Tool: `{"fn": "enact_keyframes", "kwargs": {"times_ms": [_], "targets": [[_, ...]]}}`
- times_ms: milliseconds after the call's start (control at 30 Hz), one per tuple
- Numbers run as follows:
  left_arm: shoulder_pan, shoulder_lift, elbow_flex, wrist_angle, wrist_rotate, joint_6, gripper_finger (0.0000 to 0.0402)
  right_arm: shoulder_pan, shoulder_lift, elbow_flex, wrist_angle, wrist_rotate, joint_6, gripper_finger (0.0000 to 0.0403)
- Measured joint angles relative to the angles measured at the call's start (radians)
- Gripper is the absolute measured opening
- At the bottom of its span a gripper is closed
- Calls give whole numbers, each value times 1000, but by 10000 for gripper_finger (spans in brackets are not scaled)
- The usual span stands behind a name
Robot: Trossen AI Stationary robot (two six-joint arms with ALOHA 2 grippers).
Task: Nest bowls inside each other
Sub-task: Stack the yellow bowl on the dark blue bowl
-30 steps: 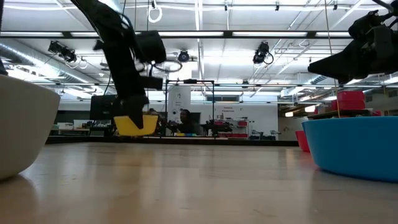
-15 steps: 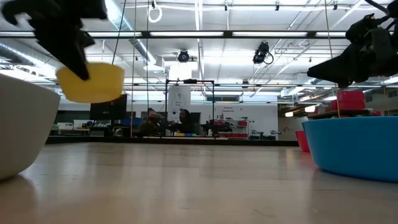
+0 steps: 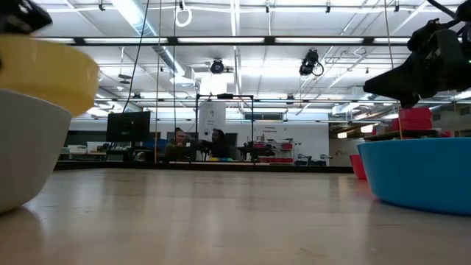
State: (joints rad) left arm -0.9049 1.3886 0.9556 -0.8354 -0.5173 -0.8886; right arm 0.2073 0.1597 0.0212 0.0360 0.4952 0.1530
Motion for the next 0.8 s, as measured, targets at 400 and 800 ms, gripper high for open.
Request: {"fn": "enact_keyframes", "kwargs": {"times_ms": [400,800], "targets": [[-81,330,399,-65,-15,59,5,0,12,0,0,-1,47,81],[-81,382,411,-52,114,-54,5,0,39,0,0,-3,45,82]]}}
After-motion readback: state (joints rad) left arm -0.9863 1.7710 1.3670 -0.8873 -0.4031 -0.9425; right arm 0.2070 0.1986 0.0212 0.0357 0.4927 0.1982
